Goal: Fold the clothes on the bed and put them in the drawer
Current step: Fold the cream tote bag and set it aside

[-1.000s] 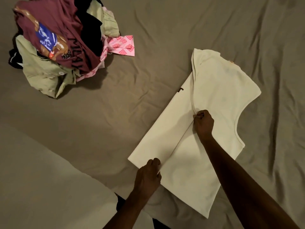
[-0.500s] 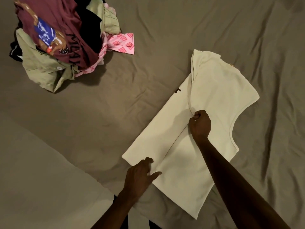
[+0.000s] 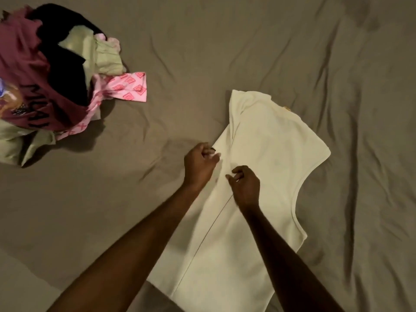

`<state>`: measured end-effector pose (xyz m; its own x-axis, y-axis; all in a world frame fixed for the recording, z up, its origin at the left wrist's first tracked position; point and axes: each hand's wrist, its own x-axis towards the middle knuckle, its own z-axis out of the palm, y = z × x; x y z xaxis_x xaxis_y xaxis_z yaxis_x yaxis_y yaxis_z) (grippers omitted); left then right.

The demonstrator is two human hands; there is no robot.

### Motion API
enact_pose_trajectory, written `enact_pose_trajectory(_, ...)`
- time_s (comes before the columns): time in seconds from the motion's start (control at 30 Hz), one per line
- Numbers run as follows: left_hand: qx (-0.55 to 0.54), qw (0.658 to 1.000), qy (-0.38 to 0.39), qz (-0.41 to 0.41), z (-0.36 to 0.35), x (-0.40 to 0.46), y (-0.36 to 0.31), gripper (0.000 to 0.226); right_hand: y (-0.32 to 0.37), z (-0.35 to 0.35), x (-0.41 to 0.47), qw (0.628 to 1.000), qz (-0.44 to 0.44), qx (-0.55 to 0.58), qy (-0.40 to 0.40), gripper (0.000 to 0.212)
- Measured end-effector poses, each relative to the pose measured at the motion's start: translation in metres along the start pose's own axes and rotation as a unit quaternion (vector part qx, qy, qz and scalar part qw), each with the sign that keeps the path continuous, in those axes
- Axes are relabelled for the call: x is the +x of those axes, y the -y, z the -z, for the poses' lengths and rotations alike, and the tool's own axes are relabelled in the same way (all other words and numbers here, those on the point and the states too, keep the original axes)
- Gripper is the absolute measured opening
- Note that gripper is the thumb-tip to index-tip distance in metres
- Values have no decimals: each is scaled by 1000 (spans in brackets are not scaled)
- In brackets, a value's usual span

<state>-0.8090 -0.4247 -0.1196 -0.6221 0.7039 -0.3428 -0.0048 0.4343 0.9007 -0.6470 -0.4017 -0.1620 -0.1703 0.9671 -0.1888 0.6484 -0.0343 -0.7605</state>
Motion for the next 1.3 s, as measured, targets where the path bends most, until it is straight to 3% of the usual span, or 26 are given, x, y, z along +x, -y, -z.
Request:
enact_pose_trajectory(0.07,-168,979,11,118,-28,47,-26,23,-10,0,3,998,-15,60,15,24)
enact_pose_trajectory(0.1,-203,968,17,144,-40,68,-35,25,-14,-1,3,997,-17,79,23,25)
enact_pose_trajectory(0.27,-174,969,24,176,-84,136,-57,45,-25,1,8,990,-11,131,50,24)
enact_pose_trajectory(0.37,-160,980,30,111,-103,144,-73,33,-26,1,7,987,-21,149,54,24)
enact_pose_trajectory(0.47,-152,976,150,44,-126,133,-84,33,-27,0,6,985,-26,165,44,25)
enact_pose_trajectory(0.53,-79,981,176,-2,-133,132,-76,43,-26,-1,4,984,-27,171,41,25)
enact_pose_trajectory(0.6,71,976,181,-96,-131,138,-64,59,-27,-2,0,984,-16,176,35,26)
enact_pose_trajectory(0.63,171,952,194,-166,-128,142,-58,68,-27,-1,-1,984,-8,174,32,26)
enact_pose_trajectory(0.7,392,841,220,-300,-123,150,-49,72,-27,-2,-2,986,6,162,28,26)
enact_pose_trajectory(0.77,542,740,216,-335,-122,155,-42,66,-27,-2,-3,990,18,135,24,25)
enact_pose_trajectory(0.8,573,720,207,-333,-121,157,-43,65,-26,-3,-4,992,26,121,21,24)
enact_pose_trajectory(0.87,571,730,191,-324,-120,158,-45,61,-24,-1,-8,995,44,90,17,24)
enact_pose_trajectory(1.0,492,804,149,-298,-104,116,-47,56,-19,12,-27,996,54,73,-15,23)
enact_pose_trajectory(1.07,411,852,110,-306,-85,54,-36,50,-24,30,-41,996,57,50,-50,19)
enact_pose_trajectory(1.17,334,886,75,-314,-53,-64,9,30,-52,69,-63,994,39,-15,-105,20)
enact_pose_trajectory(1.23,301,898,111,-302,-35,-152,41,21,-73,99,-79,989,10,-66,-129,26)
enact_pose_trajectory(1.3,292,909,199,-220,-23,-238,69,22,-89,129,-94,983,-11,-121,-140,32)
